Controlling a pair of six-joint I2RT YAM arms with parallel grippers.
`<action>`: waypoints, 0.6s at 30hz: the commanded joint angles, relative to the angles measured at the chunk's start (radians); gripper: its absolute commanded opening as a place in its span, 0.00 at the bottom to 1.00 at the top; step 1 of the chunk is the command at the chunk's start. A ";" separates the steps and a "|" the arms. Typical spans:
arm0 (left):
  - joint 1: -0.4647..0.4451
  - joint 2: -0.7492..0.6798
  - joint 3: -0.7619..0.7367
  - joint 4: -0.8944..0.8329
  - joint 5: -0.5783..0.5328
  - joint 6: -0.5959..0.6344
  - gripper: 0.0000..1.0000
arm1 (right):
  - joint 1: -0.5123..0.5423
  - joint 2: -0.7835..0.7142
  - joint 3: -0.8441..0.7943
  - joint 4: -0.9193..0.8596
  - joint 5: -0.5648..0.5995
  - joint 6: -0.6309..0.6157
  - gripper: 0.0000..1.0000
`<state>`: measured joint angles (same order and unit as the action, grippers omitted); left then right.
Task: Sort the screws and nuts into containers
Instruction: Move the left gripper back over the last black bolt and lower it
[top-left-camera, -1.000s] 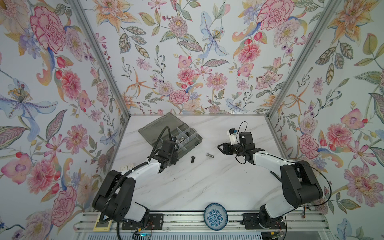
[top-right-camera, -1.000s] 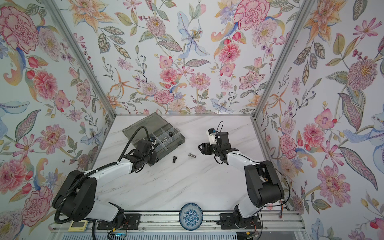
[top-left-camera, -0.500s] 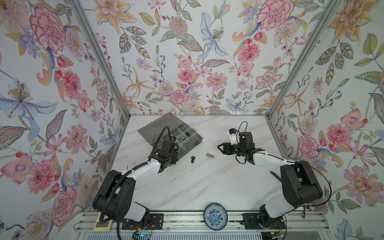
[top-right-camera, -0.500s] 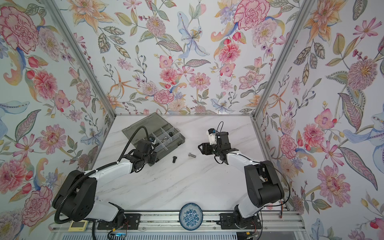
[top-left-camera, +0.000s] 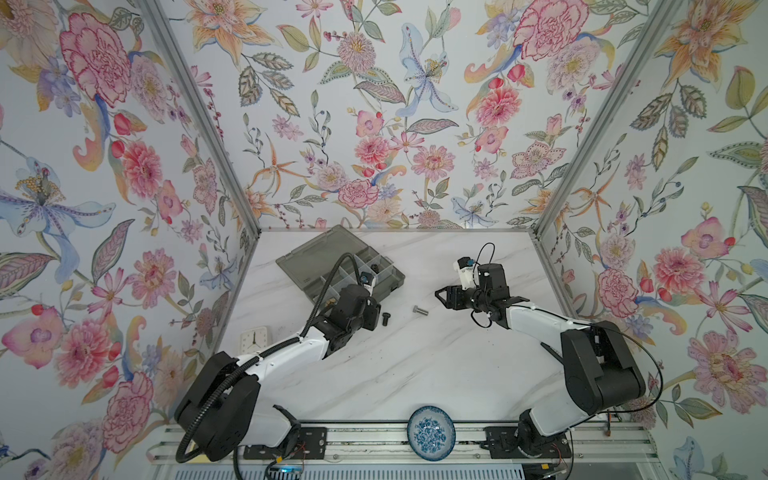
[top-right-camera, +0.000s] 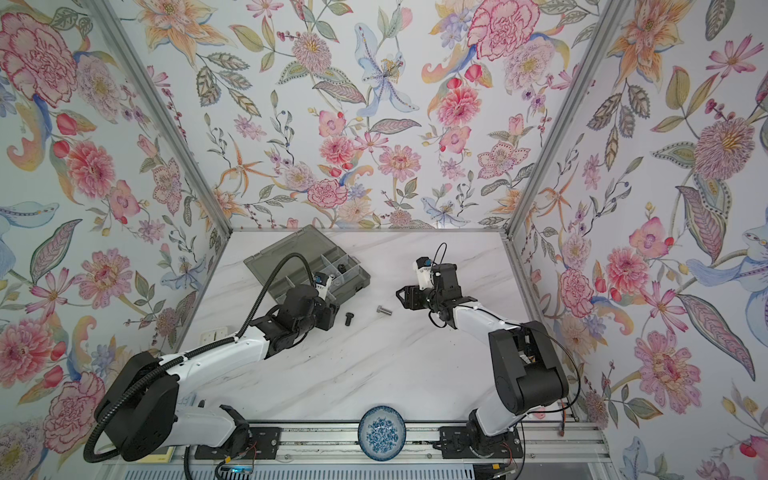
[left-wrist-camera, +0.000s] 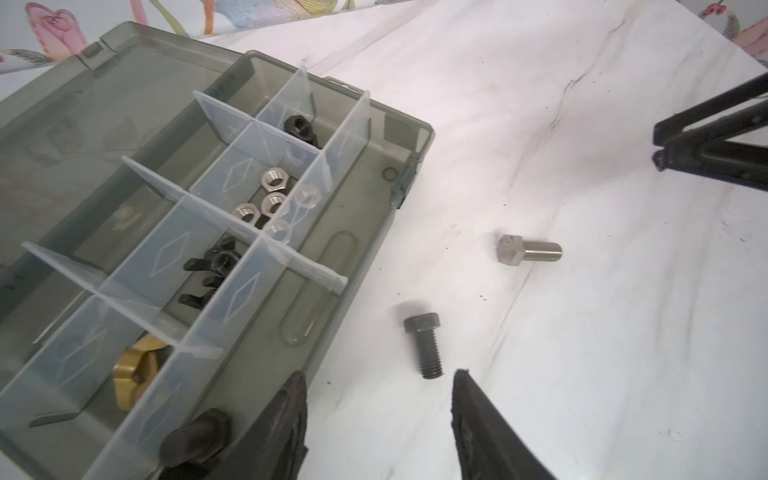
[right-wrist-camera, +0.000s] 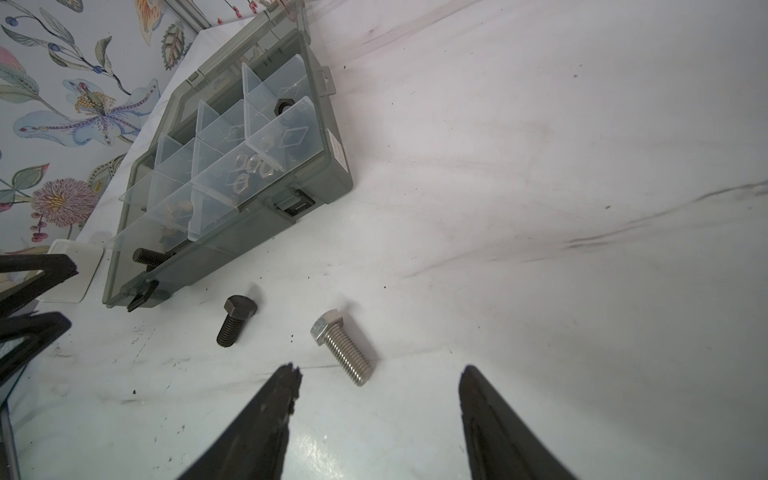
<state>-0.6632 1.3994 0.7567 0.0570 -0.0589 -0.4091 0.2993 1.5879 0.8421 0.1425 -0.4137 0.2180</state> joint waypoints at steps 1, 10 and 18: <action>-0.023 0.067 -0.006 0.063 0.008 -0.053 0.59 | -0.005 -0.016 -0.009 -0.012 -0.017 0.009 0.65; -0.057 0.258 0.046 0.117 0.024 -0.100 0.60 | -0.014 -0.019 -0.012 -0.013 -0.017 0.005 0.65; -0.073 0.354 0.082 0.113 0.016 -0.122 0.58 | -0.020 -0.012 -0.015 -0.010 -0.022 0.006 0.65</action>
<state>-0.7265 1.7279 0.8101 0.1600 -0.0368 -0.5102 0.2852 1.5879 0.8406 0.1429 -0.4164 0.2180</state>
